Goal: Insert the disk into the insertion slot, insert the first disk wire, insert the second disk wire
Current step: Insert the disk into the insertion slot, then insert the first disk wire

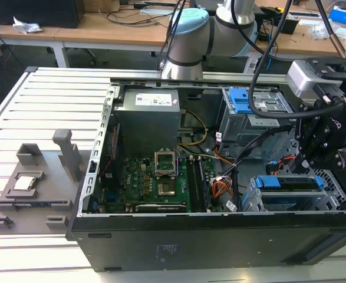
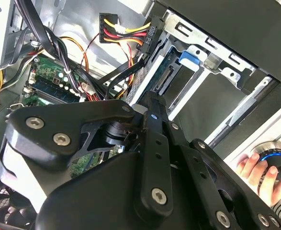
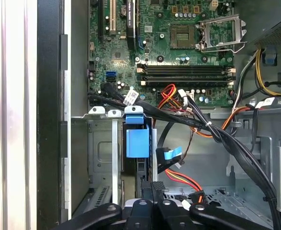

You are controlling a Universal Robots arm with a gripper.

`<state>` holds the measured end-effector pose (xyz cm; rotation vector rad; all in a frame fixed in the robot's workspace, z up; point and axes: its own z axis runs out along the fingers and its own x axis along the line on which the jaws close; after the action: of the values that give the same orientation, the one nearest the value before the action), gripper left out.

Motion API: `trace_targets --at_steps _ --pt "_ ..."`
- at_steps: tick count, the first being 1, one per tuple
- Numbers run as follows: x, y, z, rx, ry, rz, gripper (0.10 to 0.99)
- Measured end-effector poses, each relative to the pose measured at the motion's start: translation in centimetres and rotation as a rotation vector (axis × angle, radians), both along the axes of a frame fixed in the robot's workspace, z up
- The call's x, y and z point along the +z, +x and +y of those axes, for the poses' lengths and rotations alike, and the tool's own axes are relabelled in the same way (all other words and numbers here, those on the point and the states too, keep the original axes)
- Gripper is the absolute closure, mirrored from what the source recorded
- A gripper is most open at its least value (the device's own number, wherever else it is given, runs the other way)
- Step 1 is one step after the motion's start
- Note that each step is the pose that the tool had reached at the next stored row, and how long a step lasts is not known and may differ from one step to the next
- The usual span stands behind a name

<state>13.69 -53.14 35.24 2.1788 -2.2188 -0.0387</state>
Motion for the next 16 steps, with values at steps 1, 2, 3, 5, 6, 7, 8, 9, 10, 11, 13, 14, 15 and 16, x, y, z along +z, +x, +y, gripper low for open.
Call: trace_targets --at_steps 1,2,3,5,6,7,8,9,10,11,13,14,15,16 --pt "0.00 0.00 0.00 0.000 0.000 0.0000 0.980" --pt "0.00 0.00 0.00 0.000 0.000 0.0000 0.980" --pt "0.00 0.00 0.00 0.000 0.000 0.0000 0.980" --pt "0.00 0.01 0.00 0.000 0.000 -0.0001 0.980" --pt "0.00 0.01 0.00 0.000 0.000 0.0000 0.980" --pt "0.00 0.01 0.00 0.000 0.000 0.0000 0.980" --pt "0.00 0.01 0.00 0.000 0.000 0.0000 0.980" --pt "0.00 0.02 0.00 0.000 0.000 0.0000 0.980" --pt "0.00 0.02 0.00 0.000 0.000 0.0000 0.973" --pt "0.00 0.02 0.00 0.000 0.000 0.0000 0.918" --pt "0.00 0.03 0.00 0.000 0.000 0.0000 0.792" --pt "0.00 0.03 0.00 0.000 0.000 0.0000 0.792" --pt "0.00 0.03 0.00 0.000 0.000 -0.0001 0.792" --pt "0.00 0.03 0.00 0.000 0.000 0.0000 0.725"
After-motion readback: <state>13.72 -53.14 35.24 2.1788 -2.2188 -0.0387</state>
